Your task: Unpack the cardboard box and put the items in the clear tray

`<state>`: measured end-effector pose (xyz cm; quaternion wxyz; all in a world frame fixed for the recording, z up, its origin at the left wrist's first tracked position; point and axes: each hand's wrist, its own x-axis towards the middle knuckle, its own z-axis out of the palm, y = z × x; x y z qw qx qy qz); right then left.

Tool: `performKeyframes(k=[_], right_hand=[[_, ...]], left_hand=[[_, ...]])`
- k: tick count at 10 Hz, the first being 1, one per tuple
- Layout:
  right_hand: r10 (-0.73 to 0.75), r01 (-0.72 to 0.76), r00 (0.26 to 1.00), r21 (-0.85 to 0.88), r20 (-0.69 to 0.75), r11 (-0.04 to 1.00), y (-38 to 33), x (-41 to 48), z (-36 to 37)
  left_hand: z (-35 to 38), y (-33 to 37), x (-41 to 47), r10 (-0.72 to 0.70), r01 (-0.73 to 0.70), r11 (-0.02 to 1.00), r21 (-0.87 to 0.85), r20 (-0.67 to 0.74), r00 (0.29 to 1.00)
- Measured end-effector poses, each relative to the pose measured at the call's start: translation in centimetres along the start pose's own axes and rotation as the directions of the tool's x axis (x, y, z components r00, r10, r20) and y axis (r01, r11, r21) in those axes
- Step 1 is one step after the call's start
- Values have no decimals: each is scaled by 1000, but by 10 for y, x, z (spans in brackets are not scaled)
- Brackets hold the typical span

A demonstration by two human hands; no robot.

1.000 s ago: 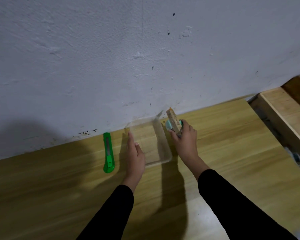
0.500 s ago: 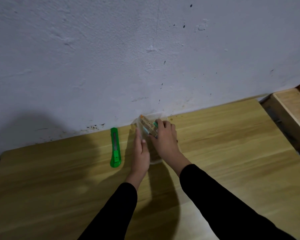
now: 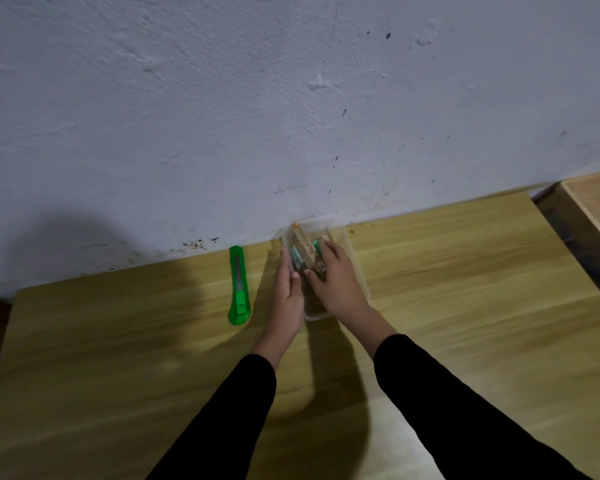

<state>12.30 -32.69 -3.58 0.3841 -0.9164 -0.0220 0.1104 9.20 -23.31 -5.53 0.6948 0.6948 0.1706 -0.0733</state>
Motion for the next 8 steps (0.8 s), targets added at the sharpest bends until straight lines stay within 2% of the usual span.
performKeyframes(k=[3, 4, 5, 6, 7, 8], right_hand=[[7, -7, 1000, 38, -3, 999, 2, 7, 4], [23, -24, 999, 24, 45, 999, 1, 8, -1], [57, -51, 990, -52, 125, 997, -7, 9, -14], [74, -51, 981, -128, 179, 990, -16, -3, -23], [138, -106, 975, -181, 173, 978, -27, -14, -33], [77, -36, 983, -237, 167, 971, -19, -52, -27]], left_hand=[[-4, 3, 5, -8, 8, 998, 58, -2, 1000], [-6, 12, -1, -1, -7, 980, 200, 39, 999], [-10, 24, -4, 35, -51, 892, 450, 45, 998], [-21, 30, -9, 70, -147, 729, 669, 141, 987], [-36, 29, -6, 11, -151, 568, 809, 176, 984], [-52, 20, -32, 69, -200, 388, 900, 188, 980]])
